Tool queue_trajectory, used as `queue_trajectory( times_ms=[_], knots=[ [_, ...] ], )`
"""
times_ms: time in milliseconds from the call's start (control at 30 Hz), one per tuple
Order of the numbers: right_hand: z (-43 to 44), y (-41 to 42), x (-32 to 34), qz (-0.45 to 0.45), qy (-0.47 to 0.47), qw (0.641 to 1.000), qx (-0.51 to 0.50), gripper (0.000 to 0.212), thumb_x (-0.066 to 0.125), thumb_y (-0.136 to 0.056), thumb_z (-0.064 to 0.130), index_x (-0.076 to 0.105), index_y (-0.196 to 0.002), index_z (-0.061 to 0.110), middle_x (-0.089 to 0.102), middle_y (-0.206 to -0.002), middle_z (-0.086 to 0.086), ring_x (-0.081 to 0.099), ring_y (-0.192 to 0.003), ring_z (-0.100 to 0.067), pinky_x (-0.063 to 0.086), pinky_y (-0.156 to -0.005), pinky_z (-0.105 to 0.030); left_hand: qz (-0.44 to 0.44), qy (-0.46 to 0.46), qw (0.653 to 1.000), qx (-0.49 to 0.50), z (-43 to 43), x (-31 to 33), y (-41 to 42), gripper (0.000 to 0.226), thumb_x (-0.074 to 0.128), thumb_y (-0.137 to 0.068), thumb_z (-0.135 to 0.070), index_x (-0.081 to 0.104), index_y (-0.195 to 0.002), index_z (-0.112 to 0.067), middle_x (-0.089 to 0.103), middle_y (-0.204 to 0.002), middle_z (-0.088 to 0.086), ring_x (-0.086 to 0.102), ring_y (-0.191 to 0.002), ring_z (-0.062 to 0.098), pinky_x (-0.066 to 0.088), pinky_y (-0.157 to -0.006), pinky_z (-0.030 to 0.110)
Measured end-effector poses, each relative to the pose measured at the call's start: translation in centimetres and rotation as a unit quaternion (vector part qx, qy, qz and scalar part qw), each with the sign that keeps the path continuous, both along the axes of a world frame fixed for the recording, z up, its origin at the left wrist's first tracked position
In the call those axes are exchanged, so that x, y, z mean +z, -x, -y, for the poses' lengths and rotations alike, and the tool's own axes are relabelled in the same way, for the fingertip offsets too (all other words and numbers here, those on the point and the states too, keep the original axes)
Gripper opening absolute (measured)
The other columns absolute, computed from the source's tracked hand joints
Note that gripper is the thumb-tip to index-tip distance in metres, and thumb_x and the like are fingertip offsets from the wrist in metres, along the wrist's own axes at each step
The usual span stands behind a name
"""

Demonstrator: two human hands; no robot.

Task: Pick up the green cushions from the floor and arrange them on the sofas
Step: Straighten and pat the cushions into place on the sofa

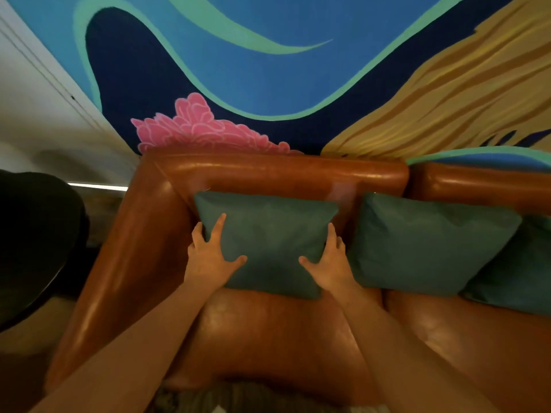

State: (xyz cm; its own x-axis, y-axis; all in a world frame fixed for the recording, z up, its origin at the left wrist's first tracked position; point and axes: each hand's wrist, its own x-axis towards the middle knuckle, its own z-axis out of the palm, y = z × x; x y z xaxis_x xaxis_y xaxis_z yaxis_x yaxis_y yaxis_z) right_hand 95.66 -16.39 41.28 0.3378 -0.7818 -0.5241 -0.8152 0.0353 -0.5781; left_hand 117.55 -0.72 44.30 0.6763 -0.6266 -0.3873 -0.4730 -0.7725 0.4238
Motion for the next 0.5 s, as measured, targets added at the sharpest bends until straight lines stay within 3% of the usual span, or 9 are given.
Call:
queue_trajectory(
  times_ms=[133, 200, 267, 333, 400, 500],
  knots=[
    [2.3, -2.4, -3.2, 0.016, -0.112, 0.985, -0.133, 0.127, 0.084, -0.090, 0.053, -0.007, -0.174, 0.022, 0.037, -0.170, -0.018, 0.049, -0.147, -0.041, 0.051, -0.111, -0.051, -0.082, 0.059, 0.981, 0.165, 2.8, -3.5, -2.4, 0.111, 0.080, -0.092, -0.034, -0.002, -0.166, -0.045, 0.017, -0.165, 0.025, 0.046, -0.139, 0.047, 0.045, -0.112, 0.052],
    [3.1, -3.7, -4.4, 0.058, -0.176, 0.961, -0.203, 0.129, 0.084, -0.087, 0.059, -0.009, -0.172, 0.037, 0.042, -0.168, -0.007, 0.054, -0.143, -0.040, 0.059, -0.086, -0.054, -0.140, 0.066, 0.955, 0.253, 3.8, -5.3, -3.8, 0.122, 0.084, -0.084, -0.048, -0.010, -0.162, -0.053, 0.025, -0.164, 0.021, 0.049, -0.137, 0.046, 0.056, -0.098, 0.058],
    [3.7, -4.9, -5.8, 0.110, -0.218, 0.935, -0.258, 0.127, 0.087, -0.084, 0.059, -0.008, -0.168, 0.054, 0.042, -0.168, 0.002, 0.055, -0.142, -0.039, 0.058, -0.073, -0.054, -0.203, 0.083, 0.926, 0.306, 4.5, -7.1, -5.2, 0.140, 0.090, -0.060, -0.072, -0.015, -0.152, -0.066, 0.034, -0.164, 0.009, 0.054, -0.135, 0.040, 0.063, -0.076, 0.057],
    [4.0, -5.8, -6.9, 0.154, -0.229, 0.916, -0.292, 0.123, 0.089, -0.083, 0.055, -0.003, -0.165, 0.061, 0.044, -0.165, 0.008, 0.054, -0.143, -0.036, 0.058, -0.073, -0.057, -0.255, 0.108, 0.907, 0.318, 5.1, -8.6, -6.1, 0.151, 0.092, -0.045, -0.079, -0.017, -0.149, -0.069, 0.042, -0.163, -0.005, 0.055, -0.137, 0.032, 0.062, -0.077, 0.060],
    [4.5, -6.8, -8.2, 0.190, -0.225, 0.903, -0.312, 0.118, 0.090, -0.085, 0.047, 0.006, -0.166, 0.059, 0.050, -0.157, 0.010, 0.055, -0.140, -0.031, 0.059, -0.079, -0.059, -0.276, 0.139, 0.903, 0.298, 6.1, -9.7, -6.3, 0.143, 0.092, -0.055, -0.067, -0.014, -0.152, -0.069, 0.044, -0.160, -0.016, 0.053, -0.139, 0.025, 0.059, -0.084, 0.067],
    [5.4, -8.1, -10.1, 0.214, -0.235, 0.883, -0.345, 0.116, 0.091, -0.088, 0.036, 0.009, -0.169, 0.053, 0.050, -0.159, 0.008, 0.052, -0.145, -0.032, 0.056, -0.094, -0.069, -0.287, 0.164, 0.899, 0.286, 7.8, -11.4, -6.6, 0.138, 0.091, -0.056, -0.062, -0.010, -0.149, -0.074, 0.044, -0.159, -0.019, 0.055, -0.137, 0.022, 0.059, -0.083, 0.068]
  ],
)
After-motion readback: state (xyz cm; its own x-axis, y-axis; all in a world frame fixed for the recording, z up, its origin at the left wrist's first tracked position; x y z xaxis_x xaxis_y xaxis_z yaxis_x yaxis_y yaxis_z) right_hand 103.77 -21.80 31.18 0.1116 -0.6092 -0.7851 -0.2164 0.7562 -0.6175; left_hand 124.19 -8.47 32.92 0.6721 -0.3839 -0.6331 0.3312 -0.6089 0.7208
